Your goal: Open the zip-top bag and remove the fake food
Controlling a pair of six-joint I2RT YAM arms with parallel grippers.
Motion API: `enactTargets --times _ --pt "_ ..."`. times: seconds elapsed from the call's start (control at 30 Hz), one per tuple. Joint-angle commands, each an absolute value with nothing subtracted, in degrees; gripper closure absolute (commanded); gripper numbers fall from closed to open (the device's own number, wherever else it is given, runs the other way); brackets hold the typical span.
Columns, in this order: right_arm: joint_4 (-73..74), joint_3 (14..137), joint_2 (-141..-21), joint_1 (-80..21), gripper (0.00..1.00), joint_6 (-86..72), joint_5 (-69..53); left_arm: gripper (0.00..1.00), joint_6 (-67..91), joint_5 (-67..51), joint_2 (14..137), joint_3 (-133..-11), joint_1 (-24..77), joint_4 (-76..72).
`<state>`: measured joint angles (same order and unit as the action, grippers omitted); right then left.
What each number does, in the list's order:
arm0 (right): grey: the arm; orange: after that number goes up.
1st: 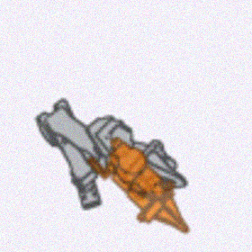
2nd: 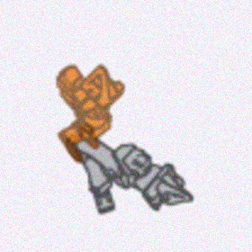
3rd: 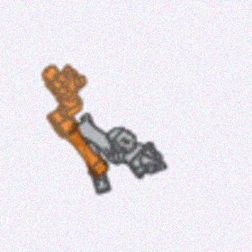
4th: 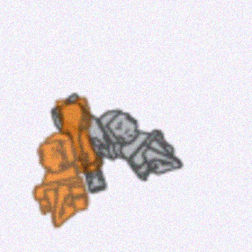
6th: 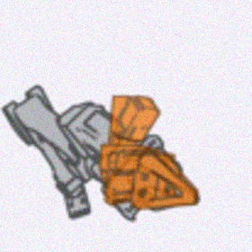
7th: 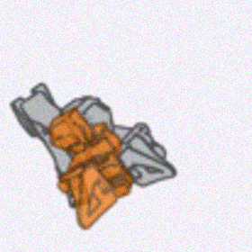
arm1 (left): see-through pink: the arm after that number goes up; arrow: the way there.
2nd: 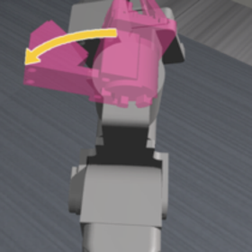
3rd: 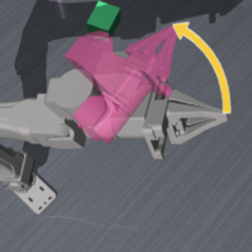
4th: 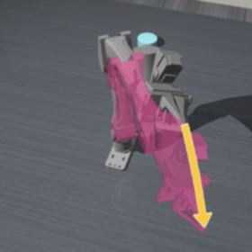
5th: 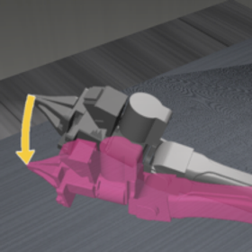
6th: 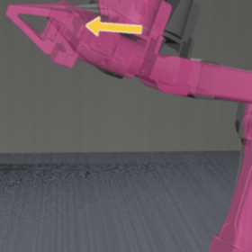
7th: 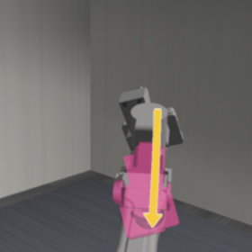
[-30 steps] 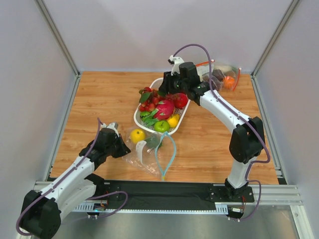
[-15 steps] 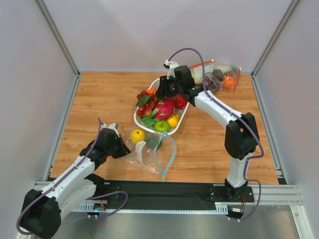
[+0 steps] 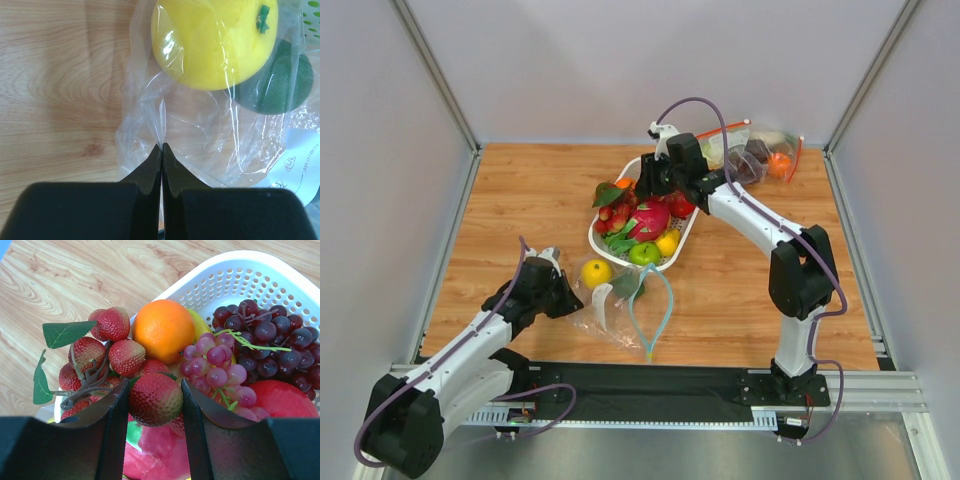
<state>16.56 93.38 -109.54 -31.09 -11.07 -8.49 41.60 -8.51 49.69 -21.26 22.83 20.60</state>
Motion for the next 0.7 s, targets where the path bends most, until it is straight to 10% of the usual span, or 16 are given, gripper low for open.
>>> enactTargets --times 0.0,0.13,0.67 --pt "17.6 95.2 -108.7 -31.1 0.65 -9.7 -6.6 1.00 40.3 -9.6 50.3 -21.2 22.5 19.2" --pt "16.3 94.6 -107.9 -31.1 0.49 -10.0 -8.3 1.00 40.3 -9.7 50.4 -21.4 22.6 19.1" --pt "16.0 91.9 -103.0 -30.1 0.34 -9.7 -4.5 1.00 40.2 -9.8 50.2 -21.3 22.5 19.2"
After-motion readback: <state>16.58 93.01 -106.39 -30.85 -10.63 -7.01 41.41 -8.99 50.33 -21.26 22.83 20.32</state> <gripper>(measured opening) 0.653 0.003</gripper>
